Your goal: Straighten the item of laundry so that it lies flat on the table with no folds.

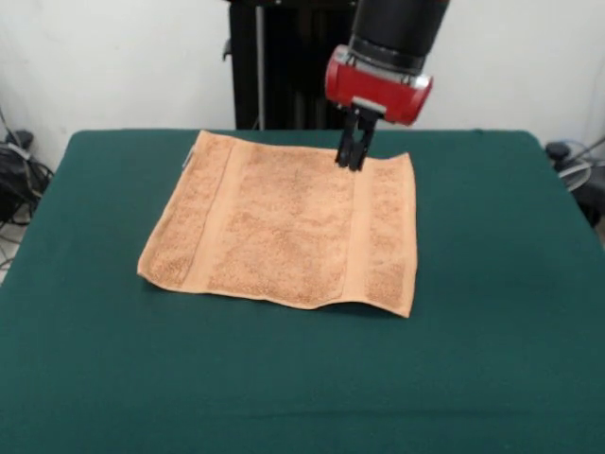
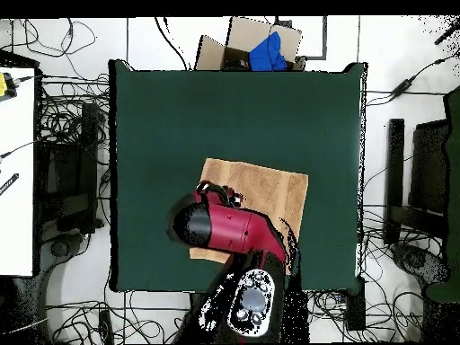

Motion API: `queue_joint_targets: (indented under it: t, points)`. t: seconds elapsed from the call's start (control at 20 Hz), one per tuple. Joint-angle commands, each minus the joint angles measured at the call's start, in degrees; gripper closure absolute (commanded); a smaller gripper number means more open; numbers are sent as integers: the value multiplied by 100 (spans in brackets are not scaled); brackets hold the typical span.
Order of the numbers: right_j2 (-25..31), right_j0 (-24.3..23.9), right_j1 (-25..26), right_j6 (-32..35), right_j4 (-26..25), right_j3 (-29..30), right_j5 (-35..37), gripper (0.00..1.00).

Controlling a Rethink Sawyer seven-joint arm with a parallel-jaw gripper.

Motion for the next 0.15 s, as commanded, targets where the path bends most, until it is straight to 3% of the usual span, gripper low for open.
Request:
queue_joint_targets:
  t: [0.05, 0.15]
  points:
    - [-91, 175, -351, 1477, 439, 717, 840, 100]
    - [-69, 177, -334, 1445, 493, 689, 868, 100]
